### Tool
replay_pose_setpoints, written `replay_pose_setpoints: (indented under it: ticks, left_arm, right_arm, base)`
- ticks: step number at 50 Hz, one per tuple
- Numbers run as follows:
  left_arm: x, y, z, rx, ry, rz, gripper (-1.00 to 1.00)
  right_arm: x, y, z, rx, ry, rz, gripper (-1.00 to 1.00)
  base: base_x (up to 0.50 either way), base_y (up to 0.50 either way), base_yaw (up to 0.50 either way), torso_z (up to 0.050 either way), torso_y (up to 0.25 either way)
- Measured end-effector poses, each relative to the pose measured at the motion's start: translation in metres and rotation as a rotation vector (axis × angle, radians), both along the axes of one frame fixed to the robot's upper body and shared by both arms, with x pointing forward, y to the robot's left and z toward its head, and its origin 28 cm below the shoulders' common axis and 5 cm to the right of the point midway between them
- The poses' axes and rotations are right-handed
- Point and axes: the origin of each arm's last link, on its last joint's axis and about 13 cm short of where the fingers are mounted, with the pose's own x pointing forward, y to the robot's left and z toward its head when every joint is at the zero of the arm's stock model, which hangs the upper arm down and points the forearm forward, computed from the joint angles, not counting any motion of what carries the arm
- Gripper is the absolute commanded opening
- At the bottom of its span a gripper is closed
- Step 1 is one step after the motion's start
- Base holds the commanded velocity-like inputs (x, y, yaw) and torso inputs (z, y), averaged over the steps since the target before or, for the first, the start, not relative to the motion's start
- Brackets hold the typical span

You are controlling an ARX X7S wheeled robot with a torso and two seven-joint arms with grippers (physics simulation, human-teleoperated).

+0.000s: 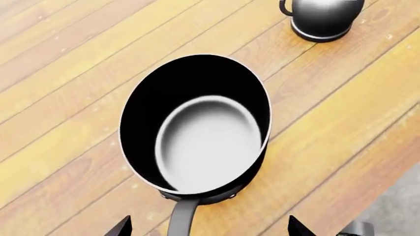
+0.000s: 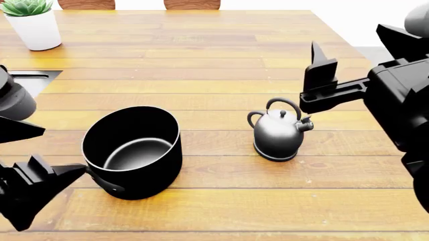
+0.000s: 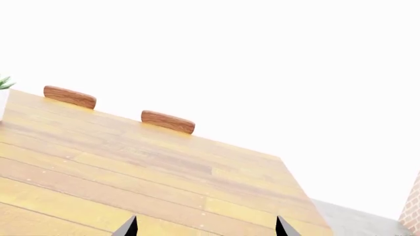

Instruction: Pick the teapot and pot and place them in the sink. Then turn on the water.

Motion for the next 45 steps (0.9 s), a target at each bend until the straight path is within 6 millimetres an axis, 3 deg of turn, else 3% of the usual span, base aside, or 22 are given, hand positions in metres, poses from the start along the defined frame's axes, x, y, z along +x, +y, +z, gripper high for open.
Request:
replay_pose_setpoints:
  ticks: [45]
  left_arm:
    - [0.027, 0.003, -0.036, 0.010, 0.088, 0.020, 1.00]
  right_arm:
    - [0.009, 0.001, -0.011, 0.006, 0.031, -0.003, 1.00]
  base:
    - [0.00, 0.00, 0.00, 0.000, 0.000]
